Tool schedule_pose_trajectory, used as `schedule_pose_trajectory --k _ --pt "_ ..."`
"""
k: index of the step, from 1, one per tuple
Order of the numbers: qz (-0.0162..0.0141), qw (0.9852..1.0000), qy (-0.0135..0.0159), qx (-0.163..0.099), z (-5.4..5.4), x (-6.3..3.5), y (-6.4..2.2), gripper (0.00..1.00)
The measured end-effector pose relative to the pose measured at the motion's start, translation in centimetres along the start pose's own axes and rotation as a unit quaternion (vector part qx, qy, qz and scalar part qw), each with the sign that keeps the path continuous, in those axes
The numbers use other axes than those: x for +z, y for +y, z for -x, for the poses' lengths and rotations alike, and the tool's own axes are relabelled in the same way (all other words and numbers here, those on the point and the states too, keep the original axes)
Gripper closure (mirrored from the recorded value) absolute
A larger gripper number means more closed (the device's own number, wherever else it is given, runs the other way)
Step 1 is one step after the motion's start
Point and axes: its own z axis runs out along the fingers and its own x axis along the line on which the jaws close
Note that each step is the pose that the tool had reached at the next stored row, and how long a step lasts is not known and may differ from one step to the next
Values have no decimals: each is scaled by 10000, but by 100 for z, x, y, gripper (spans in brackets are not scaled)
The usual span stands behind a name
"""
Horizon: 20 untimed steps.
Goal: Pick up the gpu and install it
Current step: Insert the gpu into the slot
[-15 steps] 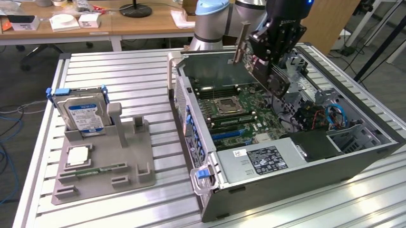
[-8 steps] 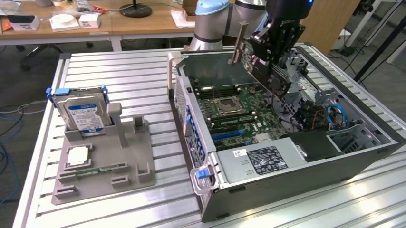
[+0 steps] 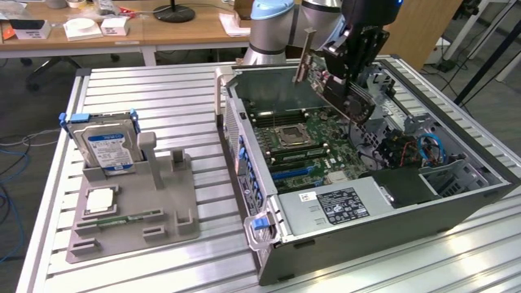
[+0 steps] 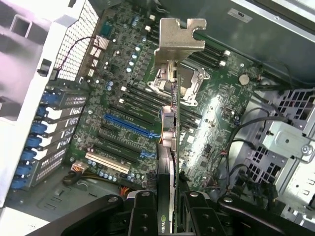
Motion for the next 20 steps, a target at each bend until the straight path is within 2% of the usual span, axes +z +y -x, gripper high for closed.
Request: schedule_pose_trajectory --k 10,20 --pt "14 9990 -19 -435 0 0 0 74" --pt "27 9963 -37 -853 0 0 0 74"
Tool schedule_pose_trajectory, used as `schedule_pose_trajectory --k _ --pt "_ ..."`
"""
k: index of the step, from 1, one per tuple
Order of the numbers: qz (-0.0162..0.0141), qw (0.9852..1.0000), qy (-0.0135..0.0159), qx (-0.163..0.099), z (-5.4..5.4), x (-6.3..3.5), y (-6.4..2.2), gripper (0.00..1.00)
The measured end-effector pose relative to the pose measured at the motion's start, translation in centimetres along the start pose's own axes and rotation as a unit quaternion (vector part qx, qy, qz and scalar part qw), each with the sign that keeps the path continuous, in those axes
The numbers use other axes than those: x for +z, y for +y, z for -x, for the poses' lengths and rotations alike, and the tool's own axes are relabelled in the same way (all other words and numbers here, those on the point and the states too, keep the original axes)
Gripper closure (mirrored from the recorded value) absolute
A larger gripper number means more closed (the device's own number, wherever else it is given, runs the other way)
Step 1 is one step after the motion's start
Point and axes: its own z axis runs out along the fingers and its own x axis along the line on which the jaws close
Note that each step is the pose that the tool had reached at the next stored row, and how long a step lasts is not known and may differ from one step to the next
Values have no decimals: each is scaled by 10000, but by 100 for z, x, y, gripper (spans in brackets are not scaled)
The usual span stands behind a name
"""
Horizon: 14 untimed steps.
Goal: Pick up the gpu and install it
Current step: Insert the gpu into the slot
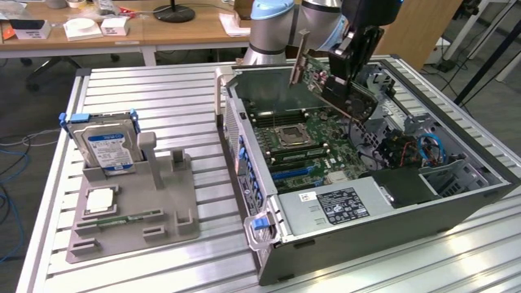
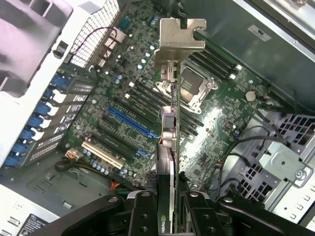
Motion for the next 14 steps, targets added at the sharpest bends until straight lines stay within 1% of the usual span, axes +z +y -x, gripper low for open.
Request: schedule_pose_trajectory --k 7,14 --pt "9 9996 -13 -291 0 0 0 74" --pt "19 9983 -26 -585 0 0 0 74"
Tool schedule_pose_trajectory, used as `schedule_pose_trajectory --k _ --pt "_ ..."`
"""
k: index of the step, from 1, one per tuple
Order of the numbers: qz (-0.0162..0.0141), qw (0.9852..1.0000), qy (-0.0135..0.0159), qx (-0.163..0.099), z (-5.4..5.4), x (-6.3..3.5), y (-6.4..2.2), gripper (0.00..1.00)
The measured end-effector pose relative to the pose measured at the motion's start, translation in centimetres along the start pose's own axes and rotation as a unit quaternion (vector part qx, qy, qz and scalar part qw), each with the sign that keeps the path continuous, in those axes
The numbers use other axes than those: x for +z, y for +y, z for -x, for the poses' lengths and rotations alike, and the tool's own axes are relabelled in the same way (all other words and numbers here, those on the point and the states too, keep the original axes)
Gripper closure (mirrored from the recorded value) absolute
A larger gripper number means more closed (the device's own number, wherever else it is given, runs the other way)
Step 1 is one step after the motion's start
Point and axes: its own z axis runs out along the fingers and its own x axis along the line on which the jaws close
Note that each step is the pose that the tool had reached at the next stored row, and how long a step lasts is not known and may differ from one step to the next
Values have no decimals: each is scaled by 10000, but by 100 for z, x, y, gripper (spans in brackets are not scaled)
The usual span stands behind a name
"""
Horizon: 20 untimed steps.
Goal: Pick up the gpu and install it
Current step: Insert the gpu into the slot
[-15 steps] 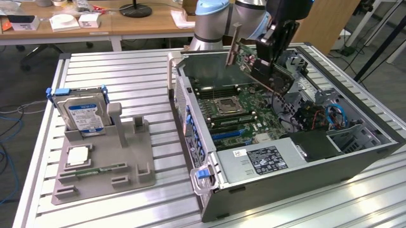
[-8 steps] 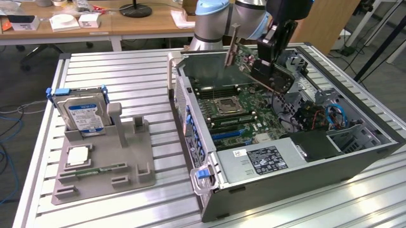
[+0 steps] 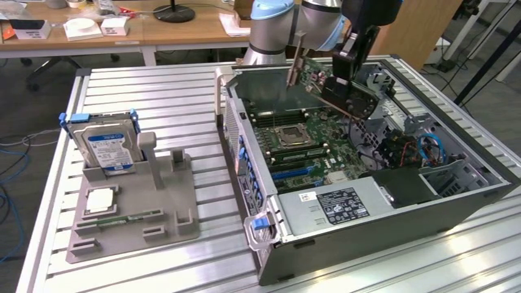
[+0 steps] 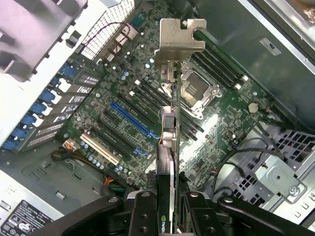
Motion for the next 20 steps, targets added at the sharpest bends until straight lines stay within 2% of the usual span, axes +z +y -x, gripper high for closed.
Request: schedule_pose_trajectory --k 10,20 --pt "14 9990 -19 -442 0 0 0 74" --pt "28 9962 -38 -864 0 0 0 74"
